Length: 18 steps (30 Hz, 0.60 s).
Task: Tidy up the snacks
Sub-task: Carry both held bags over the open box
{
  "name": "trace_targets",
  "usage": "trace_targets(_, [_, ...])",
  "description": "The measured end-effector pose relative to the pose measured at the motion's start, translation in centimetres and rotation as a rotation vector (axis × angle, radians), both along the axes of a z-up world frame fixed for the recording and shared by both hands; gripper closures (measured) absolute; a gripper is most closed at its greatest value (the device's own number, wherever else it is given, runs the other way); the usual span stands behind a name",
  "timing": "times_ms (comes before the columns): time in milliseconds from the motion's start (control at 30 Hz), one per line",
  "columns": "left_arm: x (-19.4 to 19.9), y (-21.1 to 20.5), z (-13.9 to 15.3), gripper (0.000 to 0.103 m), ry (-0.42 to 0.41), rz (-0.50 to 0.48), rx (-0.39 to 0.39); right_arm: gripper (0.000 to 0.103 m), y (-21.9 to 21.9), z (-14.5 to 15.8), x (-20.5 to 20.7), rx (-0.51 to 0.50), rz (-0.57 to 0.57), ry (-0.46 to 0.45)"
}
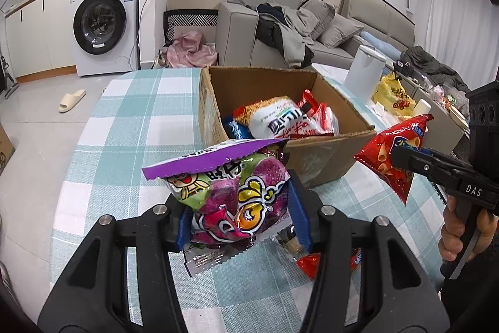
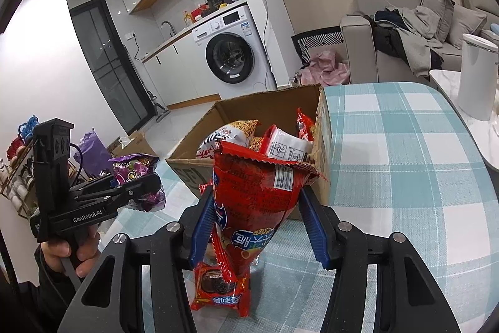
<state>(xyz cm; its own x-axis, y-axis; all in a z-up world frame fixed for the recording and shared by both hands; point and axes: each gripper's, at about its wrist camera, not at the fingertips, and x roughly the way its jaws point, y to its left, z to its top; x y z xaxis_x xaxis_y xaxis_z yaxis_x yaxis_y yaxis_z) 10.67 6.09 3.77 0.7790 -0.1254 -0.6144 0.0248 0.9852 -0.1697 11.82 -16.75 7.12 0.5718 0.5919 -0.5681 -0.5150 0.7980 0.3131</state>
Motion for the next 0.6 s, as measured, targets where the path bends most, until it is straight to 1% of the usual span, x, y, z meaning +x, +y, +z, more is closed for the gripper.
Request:
trace_targets(300, [-0.5, 0.1, 1.5, 0.054, -0.032, 0.009, -0.003, 0.049, -0.1, 1.5, -0.2, 0.028, -0.016, -0.038])
trace_targets(600, [0.4, 0.0, 2.4, 0.054, -0.041, 0.017, 0.002, 0.049, 0.5, 2.1, 0.7, 0.037, -0.029, -0.052])
